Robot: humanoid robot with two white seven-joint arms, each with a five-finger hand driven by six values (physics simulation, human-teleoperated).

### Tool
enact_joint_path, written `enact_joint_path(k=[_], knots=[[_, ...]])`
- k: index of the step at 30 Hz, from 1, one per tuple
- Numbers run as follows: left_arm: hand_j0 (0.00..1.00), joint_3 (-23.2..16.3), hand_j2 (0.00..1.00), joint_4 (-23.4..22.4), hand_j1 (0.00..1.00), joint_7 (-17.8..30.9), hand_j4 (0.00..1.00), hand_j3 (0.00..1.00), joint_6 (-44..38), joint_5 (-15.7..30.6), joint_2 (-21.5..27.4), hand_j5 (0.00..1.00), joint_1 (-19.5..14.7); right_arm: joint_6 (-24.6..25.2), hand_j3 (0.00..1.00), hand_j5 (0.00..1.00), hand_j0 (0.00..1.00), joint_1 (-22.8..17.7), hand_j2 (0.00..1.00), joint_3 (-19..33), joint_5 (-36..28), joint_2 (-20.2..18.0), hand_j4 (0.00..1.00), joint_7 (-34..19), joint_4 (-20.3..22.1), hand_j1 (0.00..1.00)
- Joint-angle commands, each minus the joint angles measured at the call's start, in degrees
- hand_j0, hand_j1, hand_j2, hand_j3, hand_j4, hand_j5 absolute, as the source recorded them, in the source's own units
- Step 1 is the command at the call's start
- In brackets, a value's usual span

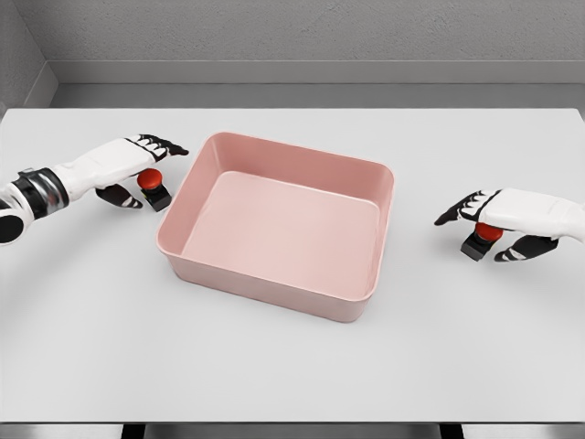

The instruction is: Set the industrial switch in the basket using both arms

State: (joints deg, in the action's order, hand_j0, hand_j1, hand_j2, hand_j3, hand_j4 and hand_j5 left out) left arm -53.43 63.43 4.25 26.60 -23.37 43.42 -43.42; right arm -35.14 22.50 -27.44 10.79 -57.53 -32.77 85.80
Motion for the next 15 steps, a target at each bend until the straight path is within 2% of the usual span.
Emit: enact_joint_path(k=[1,9,15], knots=[[1.0,0.1,1.0,0.0,1.0,0.0,1.0,1.0,-0.1,0.3,0.0,1.0,0.1,0.1,0.86,0.86,0.86,0.0,0.86,0.0,0.4,0.0,0.86,0.0,0.0,0.86],[1.0,0.1,1.0,0.1,1.0,-1.6,1.0,1.0,0.5,0.3,0.0,1.0,0.1,0.1,0.86,0.86,0.86,0.0,0.86,0.0,1.2,0.3,0.86,0.0,-2.2,0.86],[1.0,0.6,1.0,1.1,1.0,-1.7,1.0,1.0,1.2,0.3,0.0,1.0,0.2,0.1,0.86,0.86,0.86,0.0,0.86,-0.2,1.4,1.4,0.86,0.0,-2.2,0.86]])
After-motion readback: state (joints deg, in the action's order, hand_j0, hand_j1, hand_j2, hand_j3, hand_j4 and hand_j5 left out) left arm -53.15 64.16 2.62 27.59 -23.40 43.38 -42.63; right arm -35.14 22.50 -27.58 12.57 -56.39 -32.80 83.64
